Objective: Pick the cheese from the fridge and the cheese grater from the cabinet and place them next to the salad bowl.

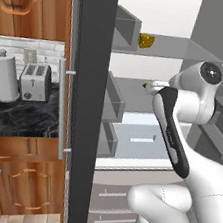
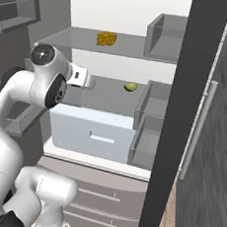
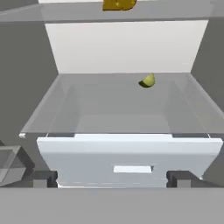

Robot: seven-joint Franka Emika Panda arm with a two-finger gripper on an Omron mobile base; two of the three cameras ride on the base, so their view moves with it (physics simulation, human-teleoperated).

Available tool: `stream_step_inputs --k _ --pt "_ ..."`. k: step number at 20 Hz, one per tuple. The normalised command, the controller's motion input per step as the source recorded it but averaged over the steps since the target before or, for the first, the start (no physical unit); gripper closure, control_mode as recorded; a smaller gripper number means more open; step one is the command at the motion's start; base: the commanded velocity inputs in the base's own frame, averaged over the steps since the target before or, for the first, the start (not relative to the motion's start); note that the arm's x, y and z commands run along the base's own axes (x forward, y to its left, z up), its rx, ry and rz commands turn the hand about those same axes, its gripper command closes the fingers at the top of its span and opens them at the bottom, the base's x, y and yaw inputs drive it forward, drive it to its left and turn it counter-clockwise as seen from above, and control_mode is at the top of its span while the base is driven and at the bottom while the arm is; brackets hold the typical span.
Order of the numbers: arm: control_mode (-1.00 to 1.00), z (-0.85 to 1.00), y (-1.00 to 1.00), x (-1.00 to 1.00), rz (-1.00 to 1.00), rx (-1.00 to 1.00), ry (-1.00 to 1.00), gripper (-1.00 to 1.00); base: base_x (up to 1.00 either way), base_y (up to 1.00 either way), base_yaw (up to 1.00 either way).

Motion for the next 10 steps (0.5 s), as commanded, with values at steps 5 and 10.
stream_step_inputs --k 5,10 --pt "-1.00 0.41 0.00 0.04 -0.04 0.00 -0.17 -1.00 0.00 0.00 0.00" --pt "-1.00 0.47 -0.14 -0.09 -0.01 0.00 -0.02 -1.00 0.00 0.00 0.00"
